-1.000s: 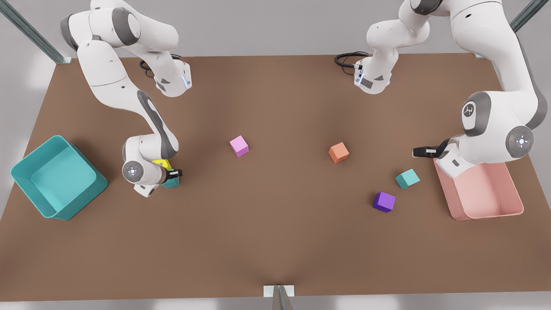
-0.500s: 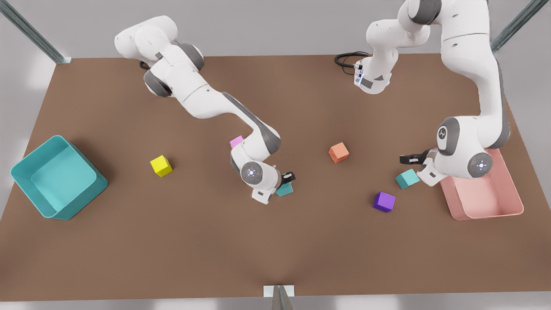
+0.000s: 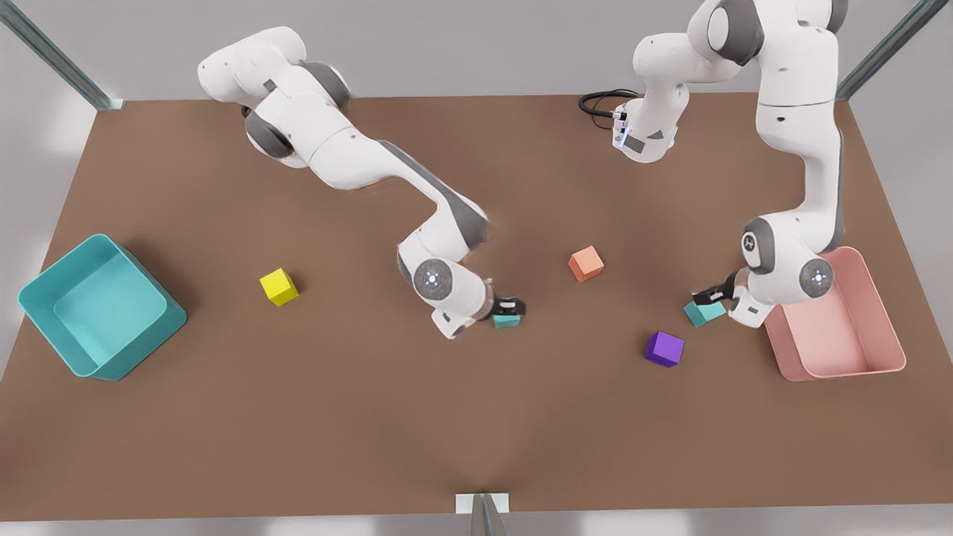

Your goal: Stack the two blue cubes on top of each other

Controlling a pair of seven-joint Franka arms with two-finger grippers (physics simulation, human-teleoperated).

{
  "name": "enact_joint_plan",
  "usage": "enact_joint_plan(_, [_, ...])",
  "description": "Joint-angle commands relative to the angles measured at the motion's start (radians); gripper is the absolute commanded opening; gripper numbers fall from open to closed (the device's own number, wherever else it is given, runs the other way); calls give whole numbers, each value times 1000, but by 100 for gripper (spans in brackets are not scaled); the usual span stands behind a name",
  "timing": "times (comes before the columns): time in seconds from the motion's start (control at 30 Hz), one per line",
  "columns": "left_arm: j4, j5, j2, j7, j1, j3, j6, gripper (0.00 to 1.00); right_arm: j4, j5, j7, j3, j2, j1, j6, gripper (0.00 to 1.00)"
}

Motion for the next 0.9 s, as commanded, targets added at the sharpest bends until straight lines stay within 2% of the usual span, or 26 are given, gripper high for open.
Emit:
enact_joint_plan(0.0, [2,-13,25,-154,-1,0,130,100,0,53,175,4,-107,-111,-324,100])
enact_joint_plan(0.07, [3,-36,32,-154,-5,0,142,100,-8,20,-182,-4,-183,-311,-596,100])
enact_joint_plan(0.1, [5,-36,37,-153,-5,0,142,100,-5,-63,-382,-2,-184,-387,-649,100])
enact_joint_plan(0.17, [3,-38,46,-154,-4,0,170,100,-8,-362,-1021,-10,-160,-539,-631,100])
enact_joint_plan(0.2, [3,-38,51,-186,-2,0,170,100,-5,-464,-1167,-16,-167,-550,-616,100])
enact_joint_plan(0.23, [3,-36,51,-257,-4,0,170,100,-11,-464,-1221,-16,-209,-581,-634,100])
enact_joint_plan(0.3, [3,-36,52,-259,-4,0,170,100,-17,-451,-1212,-15,-316,-629,-795,100])
enact_joint_plan(0.37, [3,-36,60,-259,-4,0,170,100,-92,-442,-1117,-10,-411,-627,-812,100])
enact_joint_plan(0.47, [3,-36,74,-257,-4,0,171,100,-451,-355,-1074,-12,-678,-682,-590,99])
enact_joint_plan(0.87, [2,-33,132,-253,-2,0,171,100,-454,-361,-1026,-10,-667,-679,-598,100])
